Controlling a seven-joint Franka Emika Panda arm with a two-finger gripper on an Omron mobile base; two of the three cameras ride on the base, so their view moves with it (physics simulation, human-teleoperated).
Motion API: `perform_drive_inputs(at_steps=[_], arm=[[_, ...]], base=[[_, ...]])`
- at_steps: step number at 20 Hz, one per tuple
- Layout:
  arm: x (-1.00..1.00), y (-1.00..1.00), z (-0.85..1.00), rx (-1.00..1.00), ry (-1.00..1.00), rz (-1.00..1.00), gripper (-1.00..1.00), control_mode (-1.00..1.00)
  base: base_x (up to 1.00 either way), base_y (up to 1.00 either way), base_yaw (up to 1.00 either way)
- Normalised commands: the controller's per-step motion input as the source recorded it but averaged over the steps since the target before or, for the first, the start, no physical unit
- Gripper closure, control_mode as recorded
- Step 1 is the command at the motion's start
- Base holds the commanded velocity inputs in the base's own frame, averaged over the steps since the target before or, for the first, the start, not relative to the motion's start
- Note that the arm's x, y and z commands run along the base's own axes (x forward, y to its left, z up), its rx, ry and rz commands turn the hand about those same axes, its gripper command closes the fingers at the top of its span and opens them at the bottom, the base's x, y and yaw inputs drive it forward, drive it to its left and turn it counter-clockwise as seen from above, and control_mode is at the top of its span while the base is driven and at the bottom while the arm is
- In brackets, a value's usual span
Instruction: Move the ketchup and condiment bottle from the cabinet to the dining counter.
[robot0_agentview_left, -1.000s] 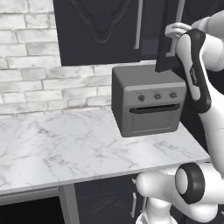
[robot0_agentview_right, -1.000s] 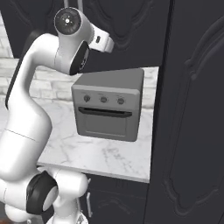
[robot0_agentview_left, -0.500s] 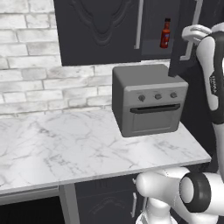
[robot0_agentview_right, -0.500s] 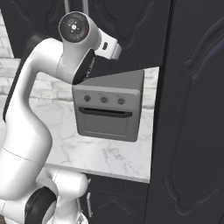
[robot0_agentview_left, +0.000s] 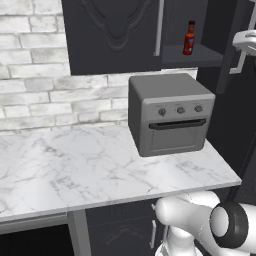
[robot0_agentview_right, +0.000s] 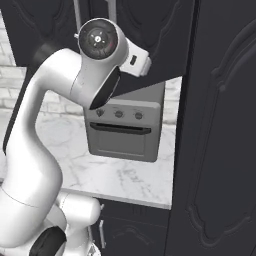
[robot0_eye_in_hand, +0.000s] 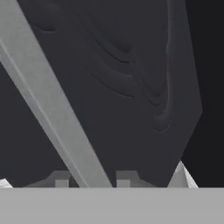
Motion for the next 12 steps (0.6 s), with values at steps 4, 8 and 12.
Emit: perform_drive_inputs(at_steps=[4, 8, 12], arm=[[-0.15, -0.07, -0.07, 0.06, 0.0, 0.03, -1.0, -1.0], [-0.25, 0.24, -0.11, 0.05, -0.02, 0.0, -1.0, -1.0], [-0.36, 0.13, -0.12, 0.05, -0.03, -0.01, -1.0, -1.0]], base=[[0.0, 0.0, 0.0], [0.0, 0.0, 0.0], [0.0, 0.0, 0.0]])
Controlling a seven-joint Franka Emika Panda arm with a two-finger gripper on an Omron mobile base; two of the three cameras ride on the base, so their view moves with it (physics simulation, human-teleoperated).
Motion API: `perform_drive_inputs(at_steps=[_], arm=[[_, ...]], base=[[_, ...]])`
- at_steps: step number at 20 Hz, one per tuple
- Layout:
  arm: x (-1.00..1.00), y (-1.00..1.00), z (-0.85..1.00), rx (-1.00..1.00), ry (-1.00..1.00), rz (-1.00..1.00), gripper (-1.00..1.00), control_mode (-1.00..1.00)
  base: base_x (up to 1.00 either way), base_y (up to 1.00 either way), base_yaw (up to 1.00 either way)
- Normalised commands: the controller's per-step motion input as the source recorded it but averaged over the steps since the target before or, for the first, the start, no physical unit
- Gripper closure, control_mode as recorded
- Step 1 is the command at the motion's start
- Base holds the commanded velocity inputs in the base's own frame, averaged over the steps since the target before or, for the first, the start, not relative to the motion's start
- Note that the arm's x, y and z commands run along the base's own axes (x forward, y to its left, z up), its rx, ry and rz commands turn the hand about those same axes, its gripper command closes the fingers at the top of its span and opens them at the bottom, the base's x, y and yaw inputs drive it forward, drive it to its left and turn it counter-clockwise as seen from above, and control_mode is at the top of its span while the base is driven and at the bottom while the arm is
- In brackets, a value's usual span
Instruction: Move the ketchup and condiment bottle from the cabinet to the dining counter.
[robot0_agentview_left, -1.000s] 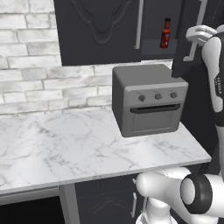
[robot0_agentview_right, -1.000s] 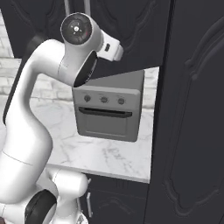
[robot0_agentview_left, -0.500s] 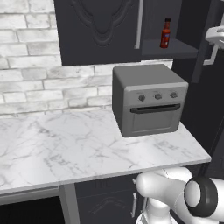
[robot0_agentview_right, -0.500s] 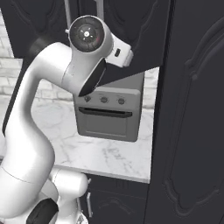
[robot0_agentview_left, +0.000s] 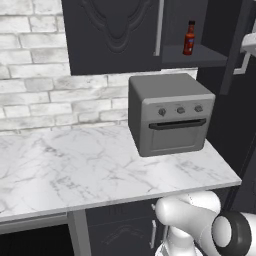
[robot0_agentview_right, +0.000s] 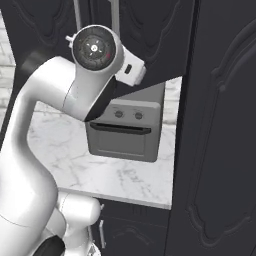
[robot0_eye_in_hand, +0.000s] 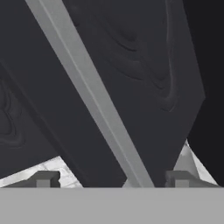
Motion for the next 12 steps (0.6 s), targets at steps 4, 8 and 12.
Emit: perform_drive_inputs(at_steps=[4, 8, 12], arm=[[-0.48, 0.13, -0.12, 0.0, 0.0, -0.07, -1.0, -1.0], [-0.37, 0.25, -0.03, 0.0, 0.0, -0.05, -1.0, -1.0], [-0.05, 0.5, -0.07, 0.03, 0.03, -0.1, -1.0, -1.0]], base=[[0.0, 0.0, 0.0], [0.0, 0.0, 0.0], [0.0, 0.0, 0.0]])
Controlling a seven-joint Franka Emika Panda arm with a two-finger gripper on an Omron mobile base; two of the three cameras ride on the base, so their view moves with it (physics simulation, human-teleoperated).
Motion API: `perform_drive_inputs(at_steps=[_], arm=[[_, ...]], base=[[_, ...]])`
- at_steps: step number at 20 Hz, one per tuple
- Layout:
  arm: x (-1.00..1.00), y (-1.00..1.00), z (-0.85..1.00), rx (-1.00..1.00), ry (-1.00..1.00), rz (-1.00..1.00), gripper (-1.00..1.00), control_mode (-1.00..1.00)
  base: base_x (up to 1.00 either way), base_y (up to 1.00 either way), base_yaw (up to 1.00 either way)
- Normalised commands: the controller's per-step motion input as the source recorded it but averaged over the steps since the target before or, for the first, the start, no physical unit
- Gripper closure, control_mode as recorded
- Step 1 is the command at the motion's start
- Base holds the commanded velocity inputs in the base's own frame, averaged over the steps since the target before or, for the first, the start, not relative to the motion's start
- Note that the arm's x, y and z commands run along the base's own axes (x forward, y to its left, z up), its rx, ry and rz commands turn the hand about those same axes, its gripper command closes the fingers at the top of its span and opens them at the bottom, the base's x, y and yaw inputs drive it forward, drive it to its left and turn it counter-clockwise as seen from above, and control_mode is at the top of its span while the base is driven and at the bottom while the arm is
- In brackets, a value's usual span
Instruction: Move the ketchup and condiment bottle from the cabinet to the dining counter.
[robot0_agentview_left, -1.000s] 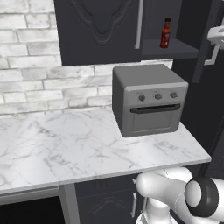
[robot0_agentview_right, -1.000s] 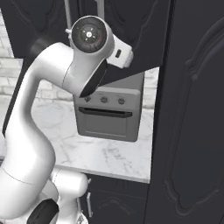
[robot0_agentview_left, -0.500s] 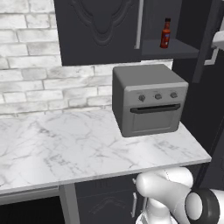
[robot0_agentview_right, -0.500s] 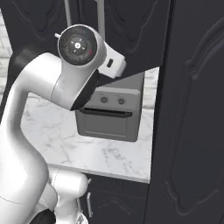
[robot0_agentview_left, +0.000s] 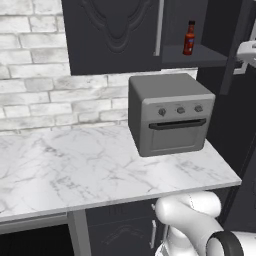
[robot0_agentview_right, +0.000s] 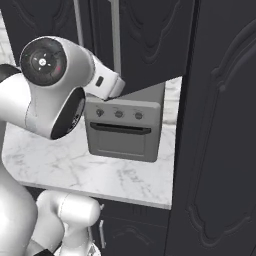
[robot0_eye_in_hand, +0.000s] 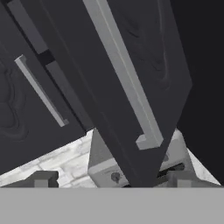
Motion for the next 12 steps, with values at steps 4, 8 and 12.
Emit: perform_drive_inputs(at_steps=[4, 8, 12], arm=[[0.09, 0.54, -0.14, 0.01, 0.2, -0.16, -1.0, -1.0], [0.12, 0.47, -0.06, 0.11, 0.14, -0.2, -1.0, -1.0], [0.32, 0.44, -0.03, 0.16, 0.05, -0.35, -1.0, -1.0]], base=[[0.0, 0.0, 0.0], [0.0, 0.0, 0.0], [0.0, 0.0, 0.0]])
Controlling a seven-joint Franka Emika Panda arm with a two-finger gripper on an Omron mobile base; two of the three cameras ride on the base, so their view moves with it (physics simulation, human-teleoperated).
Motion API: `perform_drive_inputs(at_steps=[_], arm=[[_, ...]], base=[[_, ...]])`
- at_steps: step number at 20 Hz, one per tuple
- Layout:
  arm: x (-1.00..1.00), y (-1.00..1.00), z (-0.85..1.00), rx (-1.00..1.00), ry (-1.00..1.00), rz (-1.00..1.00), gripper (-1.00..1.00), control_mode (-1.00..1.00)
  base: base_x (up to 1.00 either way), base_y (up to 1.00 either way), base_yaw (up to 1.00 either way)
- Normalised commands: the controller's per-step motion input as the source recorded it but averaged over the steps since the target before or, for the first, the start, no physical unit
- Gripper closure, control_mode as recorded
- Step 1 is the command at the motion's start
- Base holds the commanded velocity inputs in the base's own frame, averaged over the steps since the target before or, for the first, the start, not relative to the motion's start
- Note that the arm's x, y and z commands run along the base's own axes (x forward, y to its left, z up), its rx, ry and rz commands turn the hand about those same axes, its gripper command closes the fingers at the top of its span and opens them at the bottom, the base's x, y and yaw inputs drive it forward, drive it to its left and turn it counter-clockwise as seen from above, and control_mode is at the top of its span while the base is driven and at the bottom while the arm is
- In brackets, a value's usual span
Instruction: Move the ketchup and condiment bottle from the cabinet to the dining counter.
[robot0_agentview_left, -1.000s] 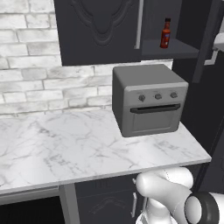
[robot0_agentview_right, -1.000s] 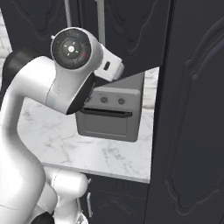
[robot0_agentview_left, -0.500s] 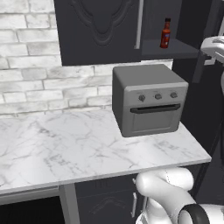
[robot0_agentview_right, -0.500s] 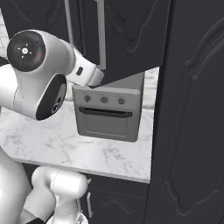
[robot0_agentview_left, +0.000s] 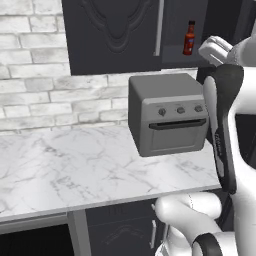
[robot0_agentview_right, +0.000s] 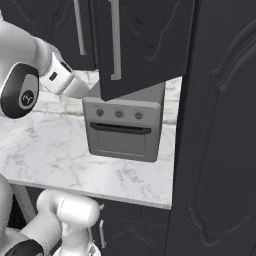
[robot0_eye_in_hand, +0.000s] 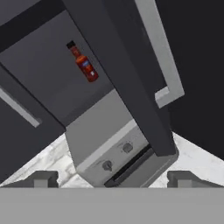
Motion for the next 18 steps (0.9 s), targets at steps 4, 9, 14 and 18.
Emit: perform_drive_inputs(at_steps=[4, 9, 14, 18], arm=[[0.41, 0.36, -0.01, 0.17, -0.01, -0.38, -1.0, -1.0], [0.48, 0.22, -0.03, 0.28, -0.11, -0.4, -1.0, -1.0], [0.47, 0.0, -0.03, 0.3, -0.34, -0.41, -1.0, -1.0], [0.42, -0.04, -0.08, 0.29, -0.36, -0.42, -1.0, -1.0]], base=[[0.0, 0.0, 0.0], [0.0, 0.0, 0.0], [0.0, 0.0, 0.0], [0.0, 0.0, 0.0]])
